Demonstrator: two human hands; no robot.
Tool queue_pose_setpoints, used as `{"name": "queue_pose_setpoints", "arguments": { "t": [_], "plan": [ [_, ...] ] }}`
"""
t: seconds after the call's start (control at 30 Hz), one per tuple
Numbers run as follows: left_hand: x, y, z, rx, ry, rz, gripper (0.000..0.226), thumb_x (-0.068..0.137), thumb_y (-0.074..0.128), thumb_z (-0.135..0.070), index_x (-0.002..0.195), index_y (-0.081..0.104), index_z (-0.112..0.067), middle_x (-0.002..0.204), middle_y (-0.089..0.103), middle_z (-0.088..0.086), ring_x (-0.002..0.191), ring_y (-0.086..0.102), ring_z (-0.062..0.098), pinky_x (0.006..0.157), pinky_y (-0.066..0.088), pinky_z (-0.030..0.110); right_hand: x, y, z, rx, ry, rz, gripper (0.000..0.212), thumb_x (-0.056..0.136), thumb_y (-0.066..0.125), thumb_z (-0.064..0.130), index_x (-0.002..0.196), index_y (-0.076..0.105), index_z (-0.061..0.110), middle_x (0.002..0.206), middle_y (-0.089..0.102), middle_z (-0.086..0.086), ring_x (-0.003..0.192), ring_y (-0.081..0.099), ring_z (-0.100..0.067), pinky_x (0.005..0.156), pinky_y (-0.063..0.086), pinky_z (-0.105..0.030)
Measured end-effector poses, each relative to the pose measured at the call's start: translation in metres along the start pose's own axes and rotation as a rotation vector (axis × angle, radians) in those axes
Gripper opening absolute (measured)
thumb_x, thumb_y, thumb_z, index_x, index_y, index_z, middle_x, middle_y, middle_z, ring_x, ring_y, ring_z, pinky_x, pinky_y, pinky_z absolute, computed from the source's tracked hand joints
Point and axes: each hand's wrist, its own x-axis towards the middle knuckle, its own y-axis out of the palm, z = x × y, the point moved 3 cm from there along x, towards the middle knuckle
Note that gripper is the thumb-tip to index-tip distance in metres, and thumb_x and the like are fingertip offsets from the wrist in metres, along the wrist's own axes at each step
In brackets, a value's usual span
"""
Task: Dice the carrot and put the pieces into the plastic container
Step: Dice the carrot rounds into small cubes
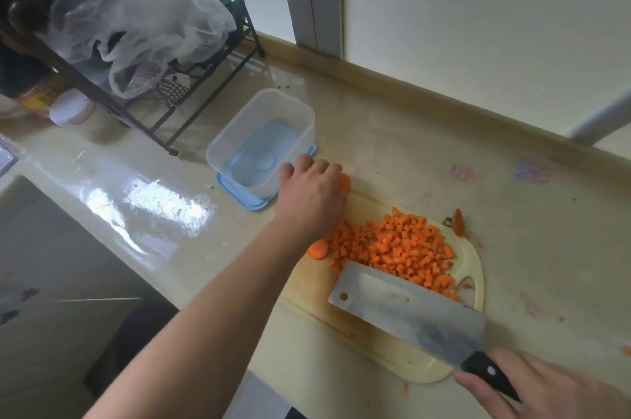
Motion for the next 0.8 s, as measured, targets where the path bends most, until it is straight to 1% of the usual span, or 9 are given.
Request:
{"name": "queue_pose_setpoints", "arguments": {
  "t": [0.07, 0.1, 0.17, 0.27, 0.37, 0.5, 0.63, 0.73, 0.8],
  "plan": [
    [0.007, 0.004, -0.003, 0.034, 0.004, -0.023, 0.027, 0.098, 0.054, -0.029, 0.12, 0.066, -0.017, 0.116, 0.069, -0.001, 0.115, 0.049, 0.03, 0.087, 0.027, 0.041, -0.004, 0.0, 0.0, 0.011, 0.013, 0.027, 0.064, 0.085, 0.032, 0.072, 0.059, 0.065, 0.023, 0.058, 0.066, -0.007, 0.044, 0.059, -0.015, 0.102, 0.034, -0.026],
    [0.009, 0.006, -0.005, 0.034, 0.014, -0.039, 0.027, 0.098, 0.053, -0.026, 0.121, 0.066, -0.018, 0.116, 0.069, -0.001, 0.114, 0.05, 0.03, 0.087, 0.026, 0.041, -0.006, -0.001, -0.001, 0.025, 0.019, 0.03, 0.065, 0.086, 0.032, 0.07, 0.058, 0.065, 0.022, 0.056, 0.065, -0.004, 0.044, 0.058, -0.013, 0.087, 0.05, -0.03],
    [0.012, 0.011, -0.006, 0.002, 0.02, -0.029, 0.031, 0.099, 0.053, -0.022, 0.128, 0.064, -0.021, 0.121, 0.064, -0.001, 0.115, 0.049, 0.028, 0.09, 0.026, 0.04, -0.007, -0.006, 0.001, 0.064, 0.051, 0.024, 0.066, 0.087, 0.032, 0.067, 0.055, 0.065, 0.02, 0.054, 0.064, -0.002, 0.056, 0.057, -0.001, 0.067, 0.047, -0.019],
    [0.014, 0.01, -0.007, -0.143, 0.066, -0.067, 0.031, 0.095, 0.061, -0.012, 0.125, 0.068, -0.02, 0.115, 0.063, 0.001, 0.109, 0.057, 0.027, 0.091, 0.032, 0.038, -0.009, -0.012, 0.004, 0.205, 0.158, 0.014, 0.06, 0.085, 0.039, 0.065, 0.053, 0.065, 0.021, 0.072, 0.069, -0.002, 0.078, 0.048, 0.004, 0.083, 0.03, -0.002],
    [0.001, -0.008, -0.007, -0.373, 0.077, -0.216, 0.019, 0.088, 0.074, -0.006, 0.106, 0.076, -0.013, 0.099, 0.068, 0.001, 0.082, 0.064, 0.016, 0.075, 0.049, 0.032, -0.006, -0.011, 0.008, 0.429, 0.335, 0.063, 0.061, 0.082, 0.035, 0.074, 0.053, 0.056, 0.024, 0.075, 0.063, 0.019, 0.077, 0.053, 0.008, 0.072, 0.039, -0.004],
    [-0.058, -0.034, 0.01, -0.69, -0.24, -0.502, 0.016, 0.087, 0.078, -0.007, 0.093, 0.075, -0.021, 0.092, 0.067, -0.007, 0.076, 0.059, 0.001, 0.07, 0.044, 0.012, -0.004, -0.01, 0.009, 0.425, 0.382, 0.189, 0.055, 0.079, 0.034, 0.08, 0.07, 0.057, 0.03, 0.072, 0.061, 0.007, 0.066, 0.057, 0.006, 0.064, 0.028, 0.012],
    [-0.121, -0.01, 0.027, -0.802, -0.527, -0.52, 0.037, 0.086, 0.079, -0.008, 0.088, 0.065, -0.042, 0.091, 0.068, -0.011, 0.072, 0.062, 0.01, 0.066, 0.043, 0.012, 0.003, -0.003, 0.034, 0.449, 0.44, 0.544, 0.073, 0.043, 0.013, 0.104, 0.067, 0.059, 0.052, 0.06, 0.062, 0.024, 0.074, 0.059, 0.013, 0.067, 0.043, -0.004],
    [-0.146, 0.01, 0.024, -0.76, -0.421, -0.455, 0.03, 0.085, 0.08, -0.006, 0.09, 0.068, -0.033, 0.092, 0.067, -0.013, 0.079, 0.062, 0.005, 0.069, 0.046, 0.014, 0.007, 0.004, 0.043, 0.557, 0.416, 0.668, 0.028, 0.082, 0.05, 0.068, 0.063, 0.058, 0.048, 0.062, 0.062, 0.026, 0.076, 0.059, 0.012, 0.069, 0.046, -0.009],
    [-0.154, 0.02, 0.022, -0.727, -0.384, -0.452, 0.021, 0.083, 0.079, -0.006, 0.09, 0.073, -0.024, 0.095, 0.066, -0.016, 0.086, 0.063, 0.002, 0.072, 0.05, 0.02, 0.012, 0.007, 0.043, 0.561, 0.358, 0.724, 0.033, 0.089, 0.047, 0.055, 0.058, 0.056, 0.047, 0.057, 0.059, 0.025, 0.07, 0.058, 0.008, 0.065, 0.044, -0.009]
  ]
}}
